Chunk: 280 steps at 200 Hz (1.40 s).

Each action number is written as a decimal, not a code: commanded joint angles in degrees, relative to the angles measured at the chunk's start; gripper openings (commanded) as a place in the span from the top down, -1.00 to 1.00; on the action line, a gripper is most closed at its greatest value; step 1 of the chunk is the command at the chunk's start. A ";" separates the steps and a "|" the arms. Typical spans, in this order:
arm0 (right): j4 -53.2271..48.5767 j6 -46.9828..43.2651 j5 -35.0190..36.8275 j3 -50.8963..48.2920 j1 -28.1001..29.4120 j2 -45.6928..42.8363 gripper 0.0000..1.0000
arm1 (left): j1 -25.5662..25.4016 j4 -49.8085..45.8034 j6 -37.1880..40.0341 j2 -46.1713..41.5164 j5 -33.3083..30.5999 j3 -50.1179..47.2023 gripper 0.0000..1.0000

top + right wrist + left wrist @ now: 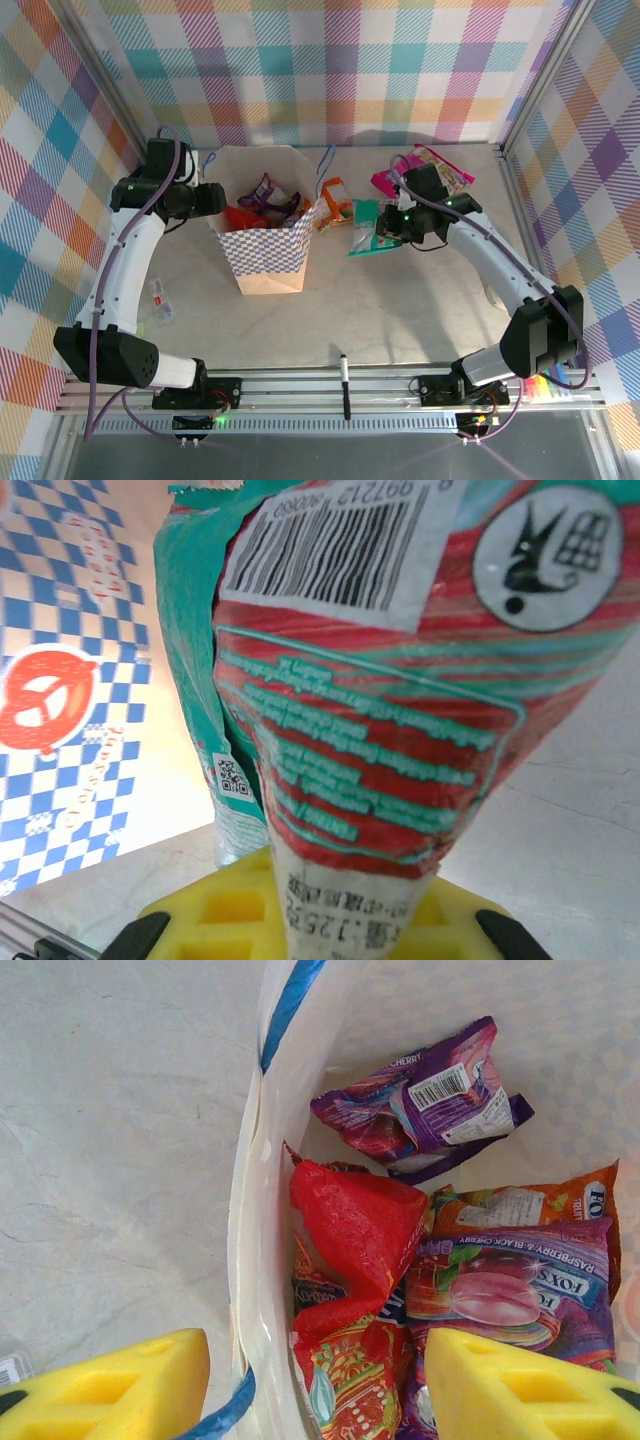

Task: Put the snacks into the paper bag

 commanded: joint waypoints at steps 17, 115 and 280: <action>-1.66 -2.19 -0.61 5.63 0.17 -4.37 0.78 | -0.35 -0.71 -1.54 -0.40 -1.09 2.59 -0.18; -4.29 -3.09 1.41 12.14 0.16 -8.79 0.79 | -0.31 0.04 -1.69 -0.22 0.84 3.05 -0.18; 0.25 -4.15 -8.77 32.17 4.72 -3.45 0.79 | -0.31 0.74 -2.64 -1.40 1.81 3.15 -0.18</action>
